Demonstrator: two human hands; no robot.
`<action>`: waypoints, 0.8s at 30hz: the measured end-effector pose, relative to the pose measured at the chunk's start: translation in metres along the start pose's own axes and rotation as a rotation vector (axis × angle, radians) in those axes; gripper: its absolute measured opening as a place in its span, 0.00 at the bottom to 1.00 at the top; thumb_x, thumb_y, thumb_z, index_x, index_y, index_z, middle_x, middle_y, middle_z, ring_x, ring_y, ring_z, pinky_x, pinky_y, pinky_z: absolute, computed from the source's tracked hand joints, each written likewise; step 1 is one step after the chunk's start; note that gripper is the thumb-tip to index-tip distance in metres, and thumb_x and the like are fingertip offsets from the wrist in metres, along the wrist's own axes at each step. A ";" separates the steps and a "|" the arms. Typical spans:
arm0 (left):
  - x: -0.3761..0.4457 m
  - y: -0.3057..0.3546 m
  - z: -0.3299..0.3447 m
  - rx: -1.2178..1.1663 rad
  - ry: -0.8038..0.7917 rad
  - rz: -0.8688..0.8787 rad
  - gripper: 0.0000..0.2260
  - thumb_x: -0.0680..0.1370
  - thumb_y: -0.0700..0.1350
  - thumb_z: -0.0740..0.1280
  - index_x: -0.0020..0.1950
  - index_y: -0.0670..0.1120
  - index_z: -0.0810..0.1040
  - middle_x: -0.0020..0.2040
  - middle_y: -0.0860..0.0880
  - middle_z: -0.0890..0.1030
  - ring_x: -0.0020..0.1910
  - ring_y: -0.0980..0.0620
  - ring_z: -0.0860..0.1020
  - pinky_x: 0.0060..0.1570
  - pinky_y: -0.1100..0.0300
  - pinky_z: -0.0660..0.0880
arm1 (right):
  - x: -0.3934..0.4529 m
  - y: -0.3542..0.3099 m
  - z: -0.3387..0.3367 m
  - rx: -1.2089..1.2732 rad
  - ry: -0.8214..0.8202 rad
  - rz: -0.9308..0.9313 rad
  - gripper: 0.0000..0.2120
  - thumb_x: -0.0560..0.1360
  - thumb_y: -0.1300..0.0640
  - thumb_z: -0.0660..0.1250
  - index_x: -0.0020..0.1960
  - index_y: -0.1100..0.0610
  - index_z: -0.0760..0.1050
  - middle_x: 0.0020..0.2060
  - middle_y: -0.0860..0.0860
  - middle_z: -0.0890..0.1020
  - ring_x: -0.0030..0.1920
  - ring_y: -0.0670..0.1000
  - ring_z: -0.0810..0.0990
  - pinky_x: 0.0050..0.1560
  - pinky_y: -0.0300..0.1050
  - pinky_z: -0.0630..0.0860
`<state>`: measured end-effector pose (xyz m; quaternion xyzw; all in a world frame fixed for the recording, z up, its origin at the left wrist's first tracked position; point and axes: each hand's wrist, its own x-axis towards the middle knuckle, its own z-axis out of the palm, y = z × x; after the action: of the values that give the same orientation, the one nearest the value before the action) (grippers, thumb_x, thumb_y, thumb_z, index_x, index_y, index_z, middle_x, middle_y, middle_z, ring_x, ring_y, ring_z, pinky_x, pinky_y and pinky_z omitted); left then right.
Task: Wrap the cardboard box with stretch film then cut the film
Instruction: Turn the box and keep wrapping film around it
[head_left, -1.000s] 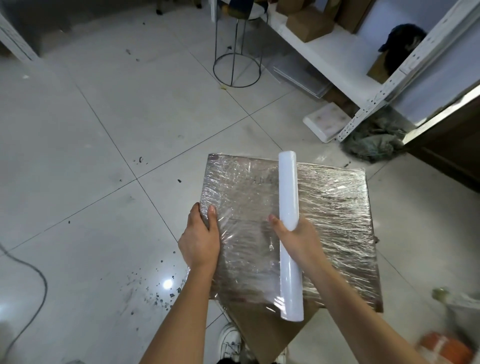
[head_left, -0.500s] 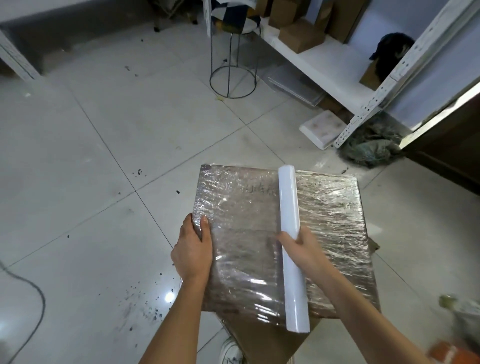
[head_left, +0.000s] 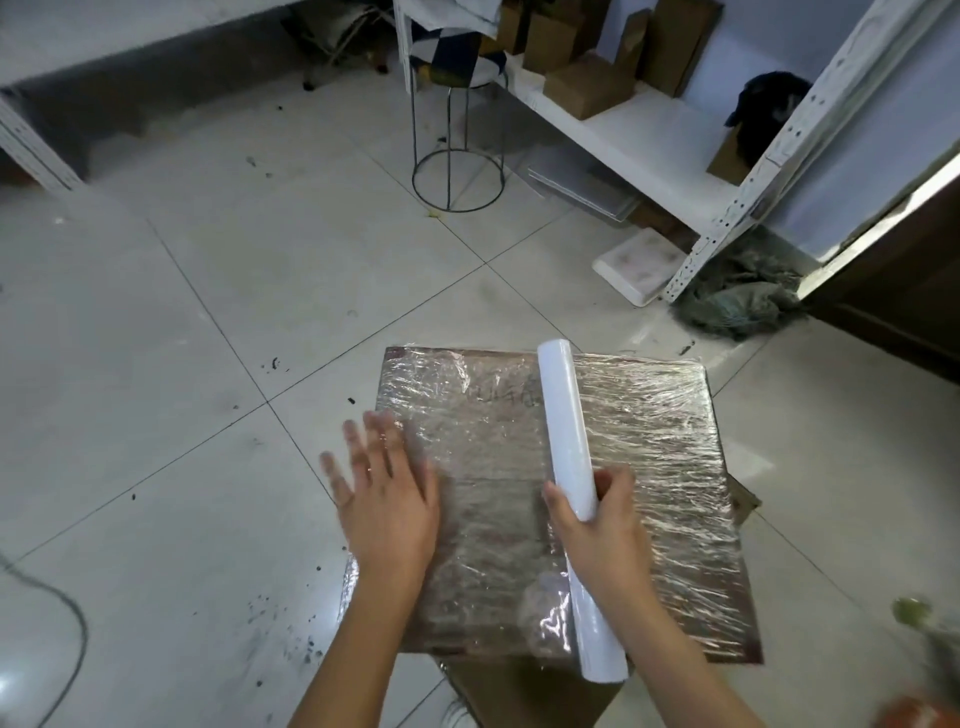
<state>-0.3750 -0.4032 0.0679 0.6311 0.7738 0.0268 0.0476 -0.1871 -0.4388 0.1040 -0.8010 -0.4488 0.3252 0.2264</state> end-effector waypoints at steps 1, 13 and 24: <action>-0.001 0.009 -0.001 -0.012 0.010 0.113 0.29 0.79 0.59 0.37 0.76 0.46 0.46 0.77 0.44 0.50 0.76 0.44 0.44 0.71 0.47 0.32 | 0.001 0.000 0.000 0.009 -0.001 0.008 0.20 0.72 0.38 0.63 0.53 0.52 0.63 0.44 0.49 0.78 0.42 0.55 0.80 0.45 0.53 0.77; -0.007 0.025 0.021 -0.050 -0.056 0.299 0.27 0.81 0.58 0.42 0.76 0.46 0.58 0.76 0.45 0.58 0.75 0.51 0.52 0.70 0.48 0.52 | 0.009 0.002 -0.029 0.093 -0.019 0.099 0.20 0.72 0.44 0.68 0.50 0.57 0.64 0.38 0.49 0.76 0.35 0.50 0.77 0.33 0.45 0.73; -0.010 0.046 0.003 0.104 -0.066 0.323 0.36 0.71 0.57 0.17 0.76 0.46 0.36 0.74 0.43 0.33 0.72 0.44 0.32 0.65 0.46 0.22 | 0.012 0.018 -0.038 0.122 -0.106 0.173 0.14 0.80 0.48 0.54 0.43 0.57 0.66 0.42 0.54 0.71 0.40 0.51 0.70 0.40 0.48 0.66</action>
<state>-0.3281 -0.4039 0.0695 0.7493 0.6607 -0.0267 0.0357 -0.1446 -0.4406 0.1144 -0.8032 -0.3689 0.4119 0.2217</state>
